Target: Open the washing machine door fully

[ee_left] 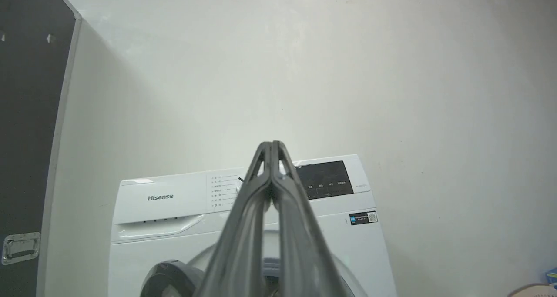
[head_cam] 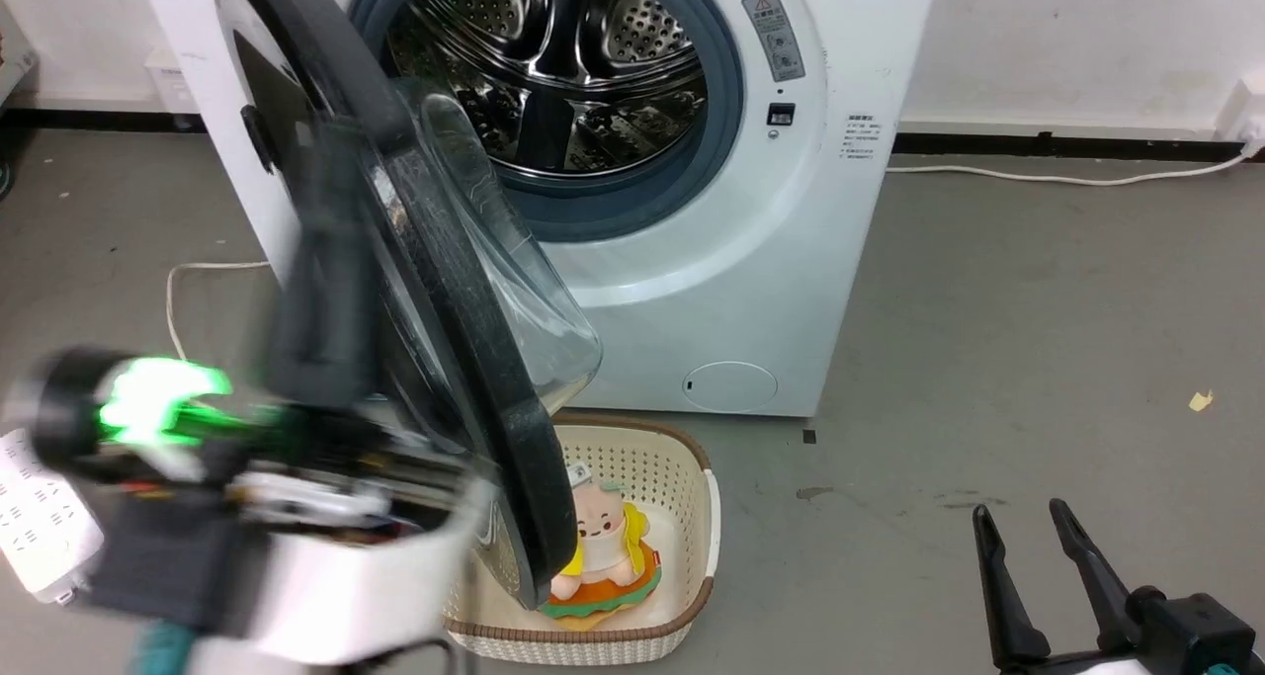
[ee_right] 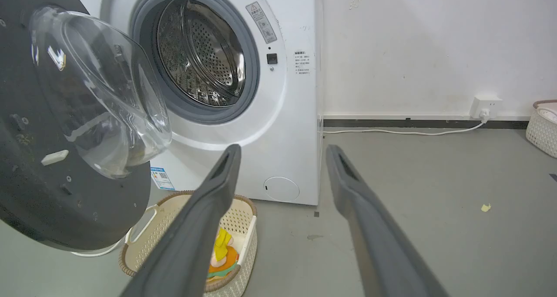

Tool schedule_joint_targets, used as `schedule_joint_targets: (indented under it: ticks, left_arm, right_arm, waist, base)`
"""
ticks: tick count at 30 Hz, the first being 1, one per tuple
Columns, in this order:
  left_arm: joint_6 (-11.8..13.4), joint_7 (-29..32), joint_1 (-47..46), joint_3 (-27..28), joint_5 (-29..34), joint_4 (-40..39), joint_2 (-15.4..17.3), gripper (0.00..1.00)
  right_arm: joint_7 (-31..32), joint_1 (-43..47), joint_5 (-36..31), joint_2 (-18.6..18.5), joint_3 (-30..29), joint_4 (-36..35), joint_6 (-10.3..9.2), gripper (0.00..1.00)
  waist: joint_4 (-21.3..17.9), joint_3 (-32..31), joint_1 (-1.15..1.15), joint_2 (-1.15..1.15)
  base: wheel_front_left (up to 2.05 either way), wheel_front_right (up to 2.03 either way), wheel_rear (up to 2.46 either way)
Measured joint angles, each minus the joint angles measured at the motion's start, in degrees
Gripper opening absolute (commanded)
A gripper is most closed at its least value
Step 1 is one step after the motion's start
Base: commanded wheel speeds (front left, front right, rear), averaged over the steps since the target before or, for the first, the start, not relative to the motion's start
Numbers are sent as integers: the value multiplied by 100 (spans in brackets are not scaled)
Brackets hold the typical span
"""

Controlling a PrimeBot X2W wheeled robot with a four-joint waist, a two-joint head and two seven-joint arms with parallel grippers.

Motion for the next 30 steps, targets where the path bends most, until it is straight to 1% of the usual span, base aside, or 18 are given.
schedule_joint_targets:
  ticks: [3, 8, 12, 13, 14, 17, 18, 19, 20, 21, 23, 28, 30]
  left_arm:
    - [-125, 190, 109, -430, 44, 202, -43, 0]
    - [-281, 433, 630, -1026, -43, 843, -166, 0]
    - [-369, 714, 884, -1339, -207, 1556, -222, 0]
    - [-380, 837, 959, -1417, -291, 1944, -241, 0]
    - [-380, 837, 959, -1417, -291, 1944, -241, 0]
    - [-388, 915, 979, -1429, -417, 2538, -277, 0]
    - [-378, 847, 967, -1358, -489, 2854, -278, 0]
    - [-378, 847, 967, -1358, -489, 2854, -278, 0]
    - [-359, 750, 959, -1266, -531, 3122, -274, 0]
    - [-359, 750, 959, -1266, -531, 3122, -274, 0]
    - [-326, 635, 935, -1211, -571, 3444, -259, 0]
    - [-316, 488, 931, -1163, -633, 3688, -271, 0]
    - [-258, 383, 934, -1099, -679, 3738, -272, 0]
  right_arm:
    - [-7, 1, 0, 0, -11, 35, 0, 100]
    - [-9, 0, 0, 0, -29, 77, 0, 100]
    - [-25, -2, -1, 0, -34, 105, 0, 100]
    - [-36, -4, 0, 0, -25, 118, 0, 100]
    - [-36, -4, 0, 0, -25, 118, 0, 100]
    - [-49, -26, 1, 1, -2, 137, 0, 100]
    - [-56, -79, 1, 1, 12, 162, 0, 100]
    - [-56, -79, 1, 1, 12, 162, 0, 100]
    - [-62, -119, 1, 1, 18, 177, 0, 100]
    - [-62, -119, 1, 1, 18, 177, 0, 100]
    - [-86, -118, 1, 1, 9, 212, 0, 100]
    - [-101, -119, 66, 1, 19, 258, 0, 100]
    - [-108, -118, 118, 1, -1, 288, 0, 100]
  waist:
    - [-15, 4, 0, 0]
    - [-19, 38, -1, 0]
    - [-4, 89, 0, 0]
    - [1, 116, 0, 0]
    - [1, 116, 0, 0]
    - [1, 165, 0, 0]
    - [-6, 202, 0, 0]
    - [-6, 202, 0, 0]
    - [-5, 229, 0, 0]
    - [-5, 229, 0, 0]
    - [17, 266, 0, 0]
    - [76, 296, 0, 0]
    - [172, 281, 0, 0]
  base:
    - [0, 0, 0]
    - [0, 0, 0]
    - [0, 0, 0]
    - [0, 0, 0]
    - [0, 0, 0]
    - [0, 0, 0]
    - [0, 0, 0]
    - [0, 0, 0]
    - [0, 0, 0]
    - [0, 0, 0]
    - [0, 0, 0]
    - [0, 0, 0]
    - [0, 0, 0]
